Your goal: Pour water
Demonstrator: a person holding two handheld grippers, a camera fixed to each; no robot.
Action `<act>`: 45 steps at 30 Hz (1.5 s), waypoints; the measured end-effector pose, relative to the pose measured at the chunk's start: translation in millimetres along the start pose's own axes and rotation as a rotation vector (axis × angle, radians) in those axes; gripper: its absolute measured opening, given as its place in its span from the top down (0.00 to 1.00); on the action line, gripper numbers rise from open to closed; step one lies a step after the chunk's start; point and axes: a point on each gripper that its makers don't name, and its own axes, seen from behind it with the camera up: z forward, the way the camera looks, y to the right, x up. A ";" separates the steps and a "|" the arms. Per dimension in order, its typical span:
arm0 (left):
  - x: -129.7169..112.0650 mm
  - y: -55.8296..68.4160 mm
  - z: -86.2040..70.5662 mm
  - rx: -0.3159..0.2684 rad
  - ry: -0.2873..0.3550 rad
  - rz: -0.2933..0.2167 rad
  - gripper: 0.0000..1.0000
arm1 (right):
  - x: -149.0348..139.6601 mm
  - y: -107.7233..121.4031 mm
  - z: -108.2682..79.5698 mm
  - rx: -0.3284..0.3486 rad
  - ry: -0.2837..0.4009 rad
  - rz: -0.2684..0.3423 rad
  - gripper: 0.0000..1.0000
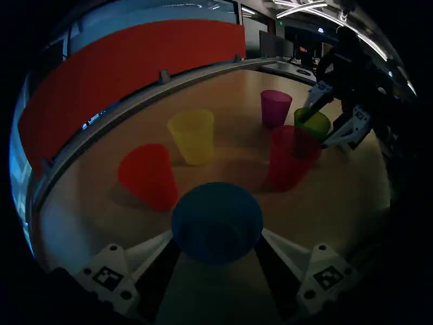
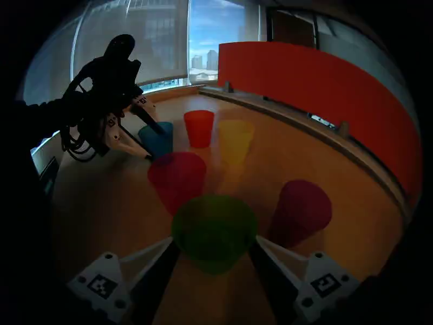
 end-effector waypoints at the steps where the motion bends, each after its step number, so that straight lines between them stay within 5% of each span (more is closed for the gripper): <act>1: -1.9 0.0 0.2 0.001 -0.006 -0.003 0.15 | -0.2 0.1 0.0 0.000 0.001 0.002 0.13; 9: -14.6 4.4 0.6 -0.017 -0.050 -0.040 0.15 | -3.1 0.4 -0.4 -0.003 0.007 0.024 0.13; 24: -27.3 8.0 -9.2 0.002 -0.073 -0.034 0.15 | -15.7 -6.1 -12.5 -0.011 -0.007 0.039 0.05; 45: -33.0 7.4 -74.9 0.114 0.032 -0.115 0.15 | -25.1 -2.8 -82.6 -0.155 0.063 0.097 0.04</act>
